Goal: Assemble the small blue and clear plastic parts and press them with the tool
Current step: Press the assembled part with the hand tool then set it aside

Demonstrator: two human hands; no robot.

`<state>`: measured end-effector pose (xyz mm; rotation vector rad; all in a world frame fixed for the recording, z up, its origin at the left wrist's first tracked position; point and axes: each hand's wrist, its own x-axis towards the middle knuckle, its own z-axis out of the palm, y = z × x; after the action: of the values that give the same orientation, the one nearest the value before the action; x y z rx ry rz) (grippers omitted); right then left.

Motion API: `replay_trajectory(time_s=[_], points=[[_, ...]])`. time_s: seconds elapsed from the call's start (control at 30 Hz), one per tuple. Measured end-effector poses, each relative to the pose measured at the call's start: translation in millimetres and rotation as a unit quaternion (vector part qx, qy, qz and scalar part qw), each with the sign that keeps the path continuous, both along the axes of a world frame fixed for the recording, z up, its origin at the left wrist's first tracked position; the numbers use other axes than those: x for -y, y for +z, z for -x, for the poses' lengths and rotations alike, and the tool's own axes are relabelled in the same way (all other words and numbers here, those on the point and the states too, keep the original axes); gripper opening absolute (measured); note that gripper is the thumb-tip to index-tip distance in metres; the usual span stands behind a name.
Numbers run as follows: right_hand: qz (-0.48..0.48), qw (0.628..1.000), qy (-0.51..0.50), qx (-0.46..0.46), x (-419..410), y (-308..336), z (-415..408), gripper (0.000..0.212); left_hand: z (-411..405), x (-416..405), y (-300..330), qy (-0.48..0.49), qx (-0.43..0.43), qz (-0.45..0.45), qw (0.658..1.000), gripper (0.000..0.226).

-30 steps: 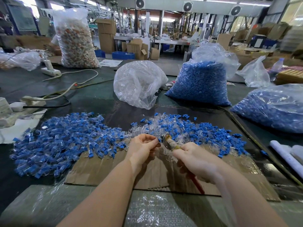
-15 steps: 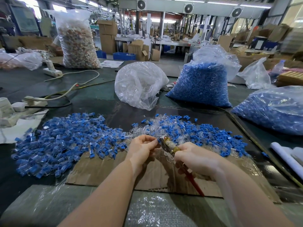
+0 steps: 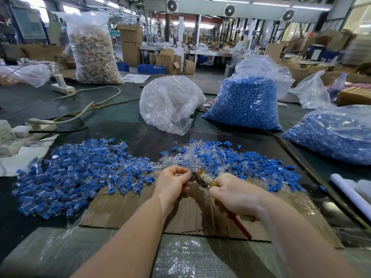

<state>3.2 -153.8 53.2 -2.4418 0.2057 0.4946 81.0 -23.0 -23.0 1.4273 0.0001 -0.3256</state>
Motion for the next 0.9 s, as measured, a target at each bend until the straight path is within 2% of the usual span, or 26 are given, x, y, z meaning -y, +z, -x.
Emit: replay_trajectory(time_s=[0.23, 0.33, 0.47, 0.53, 0.6, 0.67, 0.73, 0.8, 0.9], points=[[0.016, 0.999, -0.012, 0.033, -2.4, -7.9, -1.7, 0.024, 3.3, 0.4, 1.8, 0.005, 0.007, -0.001, 1.000, 0.004], [-0.025, 0.996, -0.026, 0.076, -1.4, -12.9, 1.3, 0.024, 2.4, 0.0, 1.1, 0.015, 0.003, 0.007, 1.000, 0.005], [-0.107, 0.978, -0.099, 0.148, 4.7, -21.1, 2.4, 0.006, 3.6, -0.4, -3.6, 0.018, 0.022, -0.011, 1.000, 0.004], [-0.072, 0.972, -0.128, 0.182, 14.5, -25.1, 0.0, 0.006, 5.5, -0.3, -4.5, 0.027, 0.031, -0.013, 0.999, 0.005], [0.028, 0.968, -0.138, 0.206, 27.9, -30.5, -1.8, 0.008, 8.0, -0.9, -2.5, 0.042, 0.049, -0.024, 0.998, 0.007], [0.137, 0.956, -0.151, 0.213, 40.5, -36.1, -1.5, 0.016, 8.8, -3.5, 2.5, 0.067, 0.105, -0.083, 0.989, 0.011], [0.204, 0.942, -0.169, 0.207, 50.8, -41.1, 0.7, 0.028, 6.4, -10.7, 10.8, 0.103, 0.201, -0.195, 0.954, 0.012], [0.250, 0.930, -0.180, 0.202, 58.5, -45.8, 2.8, 0.036, 0.5, -24.8, 19.8, 0.141, 0.277, -0.317, 0.896, 0.008], [0.291, 0.917, -0.186, 0.202, 66.5, -53.1, 4.3, 0.037, -15.1, -53.9, 23.4, 0.195, 0.320, -0.455, 0.808, 0.013]])
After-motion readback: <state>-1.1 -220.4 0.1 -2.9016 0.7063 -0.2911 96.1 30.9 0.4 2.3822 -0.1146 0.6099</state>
